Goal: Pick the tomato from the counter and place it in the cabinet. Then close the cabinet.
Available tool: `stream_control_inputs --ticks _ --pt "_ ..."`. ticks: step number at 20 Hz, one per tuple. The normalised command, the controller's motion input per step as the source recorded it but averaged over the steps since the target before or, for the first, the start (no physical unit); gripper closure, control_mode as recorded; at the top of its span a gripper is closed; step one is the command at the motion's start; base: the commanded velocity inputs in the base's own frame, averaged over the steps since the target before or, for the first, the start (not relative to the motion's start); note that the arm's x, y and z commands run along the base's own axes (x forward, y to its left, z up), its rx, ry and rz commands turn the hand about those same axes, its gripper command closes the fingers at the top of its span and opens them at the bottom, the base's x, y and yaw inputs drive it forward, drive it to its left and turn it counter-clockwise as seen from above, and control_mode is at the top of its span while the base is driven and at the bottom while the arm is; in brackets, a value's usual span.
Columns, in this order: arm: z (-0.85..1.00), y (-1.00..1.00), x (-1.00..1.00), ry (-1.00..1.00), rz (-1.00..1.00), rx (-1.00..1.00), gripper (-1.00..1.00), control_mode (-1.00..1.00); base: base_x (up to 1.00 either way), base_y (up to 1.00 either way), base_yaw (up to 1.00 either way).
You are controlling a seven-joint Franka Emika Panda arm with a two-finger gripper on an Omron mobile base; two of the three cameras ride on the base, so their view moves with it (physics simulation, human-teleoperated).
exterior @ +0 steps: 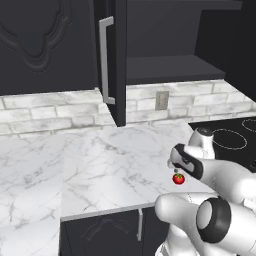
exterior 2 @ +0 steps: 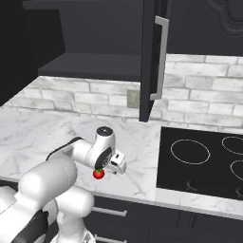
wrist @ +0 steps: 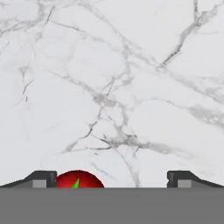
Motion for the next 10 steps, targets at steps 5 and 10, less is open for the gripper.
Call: stream_control_inputs --ticks 5,10 --pt "-0.33 0.2 0.09 0.0 -0.08 0.0 -1.0 -1.0 0.0 0.0 0.0" --pt "-0.17 0.24 0.06 0.0 -0.1 0.0 -1.0 -1.0 0.0 0.0 0.0"
